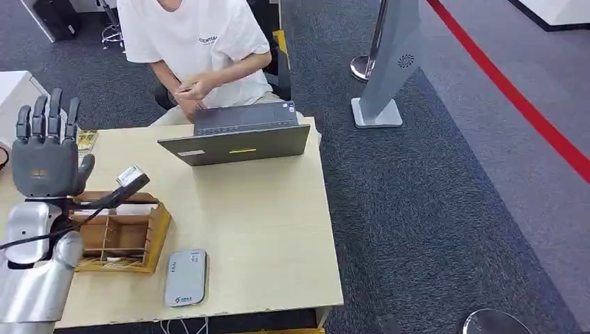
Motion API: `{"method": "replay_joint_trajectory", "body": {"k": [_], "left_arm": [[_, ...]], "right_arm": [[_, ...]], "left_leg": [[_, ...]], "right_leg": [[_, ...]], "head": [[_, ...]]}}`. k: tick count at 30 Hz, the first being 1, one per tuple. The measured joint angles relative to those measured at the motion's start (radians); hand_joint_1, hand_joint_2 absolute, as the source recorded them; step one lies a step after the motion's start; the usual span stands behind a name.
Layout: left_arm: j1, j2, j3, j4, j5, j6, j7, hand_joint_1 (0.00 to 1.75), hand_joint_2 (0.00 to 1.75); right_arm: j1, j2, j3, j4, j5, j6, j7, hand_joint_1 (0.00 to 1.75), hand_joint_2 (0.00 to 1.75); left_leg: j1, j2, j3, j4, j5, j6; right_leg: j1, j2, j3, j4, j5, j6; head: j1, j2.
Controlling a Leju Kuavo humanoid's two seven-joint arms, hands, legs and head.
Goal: Pass the card to the sensor for recognition and then transmit it.
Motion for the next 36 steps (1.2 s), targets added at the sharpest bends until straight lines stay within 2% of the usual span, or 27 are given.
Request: {"method": "replay_joint_trajectory", "body": {"k": [4, 10, 17, 24, 36], "left_arm": [[0.167, -0.003, 0.0, -0.132, -0.004, 0.009, -0.015, 0.0, 1.75], [0.263, -0.003, 0.0, -0.225, -0.011, 0.002, -0.026, 0.0, 1.75], [0.464, -0.035, -0.005, -0.357, -0.064, 0.031, -0.066, 0.0, 1.75], [0.529, -0.048, -0.008, -0.399, -0.072, 0.027, -0.069, 0.0, 1.75], [0.615, -0.061, -0.008, -0.401, -0.032, 0.032, -0.045, 0.0, 1.75]], "right_arm": [[0.019, 0.0, -0.012, 0.0, -0.015, -0.001, -0.012, 0.0, 1.75], [0.026, 0.0, -0.019, 0.0, -0.024, -0.003, -0.014, 0.0, 1.75], [0.041, 0.0, -0.043, 0.0, -0.047, -0.011, -0.029, 0.0, 1.75], [0.045, 0.0, -0.051, 0.0, -0.05, -0.016, -0.031, 0.0, 1.75], [0.048, 0.0, -0.067, 0.0, -0.052, -0.016, -0.036, 0.0, 1.75]], "left_leg": [[0.0, 0.001, -0.002, 0.0, -0.001, -0.001], [0.0, 0.001, -0.002, 0.0, -0.001, -0.001], [0.0, 0.003, -0.003, 0.0, -0.002, 0.0], [0.0, 0.003, -0.002, 0.0, -0.001, 0.0], [0.0, 0.002, -0.002, 0.0, -0.002, 0.0]], "right_leg": [[0.0, 0.0, -0.003, 0.0, -0.001, 0.0], [0.0, 0.0, -0.003, 0.0, 0.0, 0.0], [0.0, 0.002, -0.004, -0.001, -0.001, 0.001], [0.0, 0.001, -0.004, -0.001, -0.001, 0.001], [0.0, 0.001, -0.004, -0.001, -0.001, 0.001]], "head": [[0.0, 0.0], [0.0, 0.0], [0.0, 0.0], [0.0, 0.0], [0.0, 0.0]]}}
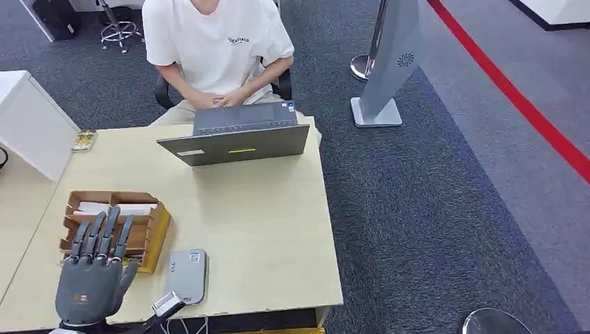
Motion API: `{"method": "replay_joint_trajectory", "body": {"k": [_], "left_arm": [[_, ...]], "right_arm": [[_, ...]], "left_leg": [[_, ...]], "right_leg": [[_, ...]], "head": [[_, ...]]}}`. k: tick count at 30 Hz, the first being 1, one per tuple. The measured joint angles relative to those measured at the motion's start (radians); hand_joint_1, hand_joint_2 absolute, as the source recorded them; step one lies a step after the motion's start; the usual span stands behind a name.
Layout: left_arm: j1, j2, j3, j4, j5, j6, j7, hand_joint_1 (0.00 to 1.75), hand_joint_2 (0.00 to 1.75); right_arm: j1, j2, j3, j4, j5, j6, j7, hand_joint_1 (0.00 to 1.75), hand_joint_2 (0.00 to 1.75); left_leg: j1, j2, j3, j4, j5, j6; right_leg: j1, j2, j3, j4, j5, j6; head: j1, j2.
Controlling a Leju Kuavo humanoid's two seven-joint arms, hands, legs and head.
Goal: Pass the card to the sensor for recognition and then transmit it.
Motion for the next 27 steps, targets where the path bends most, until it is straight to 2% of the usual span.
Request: {"method": "replay_joint_trajectory", "body": {"k": [14, 27], "left_arm": [[0.058, -0.013, 0.001, 0.0, 0.046, 0.012, 0.013, 0.0, 1.75], [0.108, -0.041, 0.039, 0.027, 0.092, 0.031, 0.0, 0.0, 1.75]], "right_arm": [[0.002, 0.0, -0.006, 0.0, 0.003, -0.001, -0.001, 0.0, 1.75], [0.002, 0.0, -0.006, 0.0, 0.011, -0.004, -0.001, 0.0, 1.75]], "left_leg": [[0.0, 0.0, 0.0, 0.0, 0.0, 0.0], [0.0, 0.0, 0.0, 0.0, 0.0, 0.0]], "right_leg": [[0.0, 0.0, 0.0, 0.0, 0.0, 0.0], [0.0, -0.001, 0.0, 0.0, 0.0, 0.0]], "head": [[0.0, 0.0], [0.0, 0.0]]}}
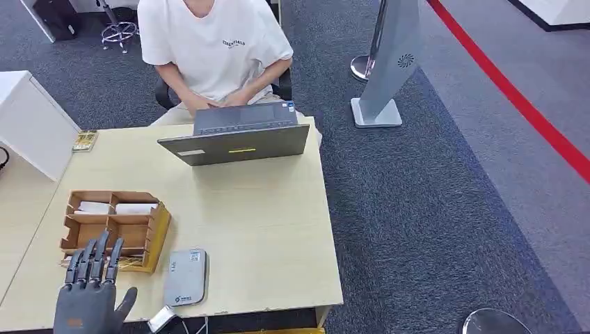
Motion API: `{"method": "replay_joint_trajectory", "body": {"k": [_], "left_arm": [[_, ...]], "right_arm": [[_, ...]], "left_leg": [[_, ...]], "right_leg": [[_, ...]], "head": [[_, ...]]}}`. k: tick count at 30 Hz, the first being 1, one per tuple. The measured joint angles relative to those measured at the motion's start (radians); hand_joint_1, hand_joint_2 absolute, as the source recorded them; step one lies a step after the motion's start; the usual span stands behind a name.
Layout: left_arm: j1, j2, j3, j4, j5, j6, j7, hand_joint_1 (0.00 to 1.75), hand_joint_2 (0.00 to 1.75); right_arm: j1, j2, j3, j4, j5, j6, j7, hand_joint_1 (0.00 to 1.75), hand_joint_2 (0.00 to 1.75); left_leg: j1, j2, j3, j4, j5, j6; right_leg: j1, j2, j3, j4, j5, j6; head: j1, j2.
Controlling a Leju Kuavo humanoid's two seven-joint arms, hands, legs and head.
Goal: Pass the card to the sensor for recognition and then transmit it.
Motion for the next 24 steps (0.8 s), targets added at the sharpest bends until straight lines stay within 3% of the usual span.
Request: {"method": "replay_joint_trajectory", "body": {"k": [8, 24], "left_arm": [[0.002, -0.014, 0.045, 0.021, 0.027, 0.002, -0.011, 0.0, 1.75], [-0.016, -0.046, 0.211, 0.129, 0.019, 0.049, -0.031, 0.0, 1.75]], "right_arm": [[0.0, 0.0, 0.0, 0.0, 0.011, -0.005, 0.0, 0.0, 1.75], [0.0, -0.003, 0.0, 0.0, 0.032, -0.011, 0.009, 0.0, 1.75]], "left_leg": [[0.0, 0.0, 0.0, 0.0, 0.0, 0.0], [0.0, 0.0, 0.0, 0.0, 0.0, 0.0]], "right_leg": [[0.0, 0.0, 0.0, 0.0, 0.0, 0.0], [0.0, 0.0, 0.0, 0.0, 0.0, 0.0]], "head": [[0.0, 0.0], [0.0, 0.0]]}}
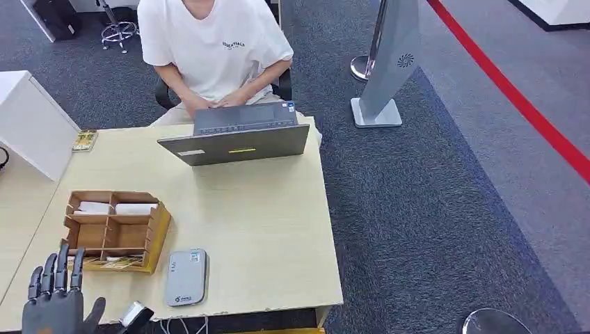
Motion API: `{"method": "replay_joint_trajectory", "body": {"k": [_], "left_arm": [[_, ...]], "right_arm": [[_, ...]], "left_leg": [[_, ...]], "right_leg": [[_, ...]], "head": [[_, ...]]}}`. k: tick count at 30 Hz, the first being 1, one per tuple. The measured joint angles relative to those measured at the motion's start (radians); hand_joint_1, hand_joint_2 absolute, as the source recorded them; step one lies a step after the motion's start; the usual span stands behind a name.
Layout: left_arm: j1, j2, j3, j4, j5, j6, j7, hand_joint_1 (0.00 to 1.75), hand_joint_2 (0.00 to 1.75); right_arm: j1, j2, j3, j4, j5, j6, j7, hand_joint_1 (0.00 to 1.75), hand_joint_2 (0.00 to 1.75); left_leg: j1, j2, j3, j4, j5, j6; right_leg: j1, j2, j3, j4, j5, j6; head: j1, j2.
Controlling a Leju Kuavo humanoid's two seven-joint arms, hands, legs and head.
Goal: Pass the card to the sensor for recognition and then transmit it.
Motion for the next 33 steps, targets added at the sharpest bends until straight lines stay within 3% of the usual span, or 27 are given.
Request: {"method": "replay_joint_trajectory", "body": {"k": [9, 16, 33], "left_arm": [[-0.076, -0.037, 0.075, 0.127, -0.056, 0.072, -0.053, 0.0, 1.75], [-0.148, -0.091, 0.108, 0.192, -0.132, 0.081, -0.117, 0.0, 1.75], [-0.21, -0.164, 0.118, 0.249, -0.191, 0.082, -0.137, 0.0, 1.75]], "right_arm": [[-0.002, 0.0, 0.002, 0.0, 0.023, 0.005, 0.011, 0.0, 1.75], [-0.01, 0.0, 0.01, 0.0, 0.041, 0.009, 0.018, 0.0, 1.75], [-0.017, 0.0, 0.019, 0.0, 0.048, 0.008, 0.02, 0.0, 1.75]], "left_leg": [[0.0, -0.001, 0.0, 0.0, 0.0, 0.0], [0.0, -0.001, 0.0, 0.0, 0.0, 0.0], [0.0, -0.001, 0.0, 0.0, 0.0, 0.0]], "right_leg": [[0.0, -0.001, 0.0, 0.0, 0.0, 0.0], [0.0, -0.001, 0.001, 0.0, 0.0, 0.0], [0.0, -0.001, 0.0, 0.0, 0.0, 0.0]], "head": [[0.0, 0.0], [0.0, 0.0], [0.0, 0.0]]}}
